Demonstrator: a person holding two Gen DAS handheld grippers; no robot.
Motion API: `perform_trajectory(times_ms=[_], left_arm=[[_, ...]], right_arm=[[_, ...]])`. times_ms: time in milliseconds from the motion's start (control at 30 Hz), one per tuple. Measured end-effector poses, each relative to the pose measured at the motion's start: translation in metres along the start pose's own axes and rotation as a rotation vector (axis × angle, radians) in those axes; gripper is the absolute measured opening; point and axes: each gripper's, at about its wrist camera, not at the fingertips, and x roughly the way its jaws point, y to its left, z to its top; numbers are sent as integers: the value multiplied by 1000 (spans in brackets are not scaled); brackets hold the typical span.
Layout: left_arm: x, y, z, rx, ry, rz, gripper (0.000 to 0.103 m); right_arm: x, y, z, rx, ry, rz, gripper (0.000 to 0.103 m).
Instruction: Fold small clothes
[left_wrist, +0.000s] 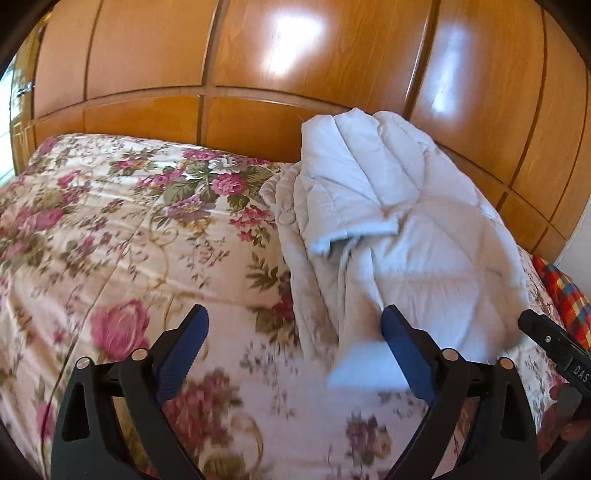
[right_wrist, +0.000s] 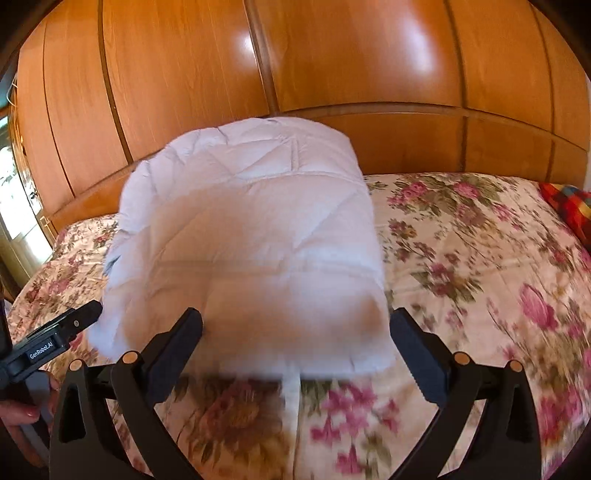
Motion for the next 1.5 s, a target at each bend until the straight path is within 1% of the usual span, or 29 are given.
perform_trajectory(times_ms=[133, 267, 400, 467, 533, 600, 733, 800, 833, 900, 967, 1067, 1267, 1367, 1500], left_arm=[[-23, -11, -27, 42, -12, 25, 99], [-32, -24, -55, 89, -3, 96, 99], [-38, -41, -72, 179, 1, 198, 99], [-41, -52, -82, 245, -11, 298, 99], [-46, -58, -91, 286, -30, 335, 99], [-50, -59, -99, 282, -33, 334, 99], [-60, -48, -107, 187, 7, 287, 99], [-66, -44, -109, 150, 4, 278, 99], [-71, -42, -109, 138, -11, 284, 99], [-81, -44, -109, 132, -40, 295, 99], [-90, -48, -108, 141, -63, 299, 99], [-104, -54, -106, 151, -96, 287, 99], [-121, -62, -102, 144, -77, 262, 99], [-132, -66, -97, 155, -90, 261, 99], [-150, -66, -86, 144, -114, 252, 99]], right_arm=[[-18, 4, -27, 7, 26, 6, 101], [-16, 16, -53, -52, 84, -23, 101], [-15, 21, -69, -60, 102, -54, 101], [-16, 21, -76, -51, 110, -61, 101], [-16, 20, -83, -45, 118, -68, 101], [-19, 22, -88, -56, 110, -79, 101], [-27, 29, -98, -102, 98, -100, 101], [-32, 31, -102, -109, 89, -106, 101], [-35, 31, -104, -110, 89, -110, 101], [-40, 32, -106, -102, 93, -112, 101], [-45, 34, -106, -100, 106, -94, 101], [-57, 38, -105, -103, 91, -89, 101], [-83, 50, -100, -129, 41, -78, 101], [-98, 60, -93, -164, 2, -94, 101], [-115, 65, -80, -158, -36, -97, 101]])
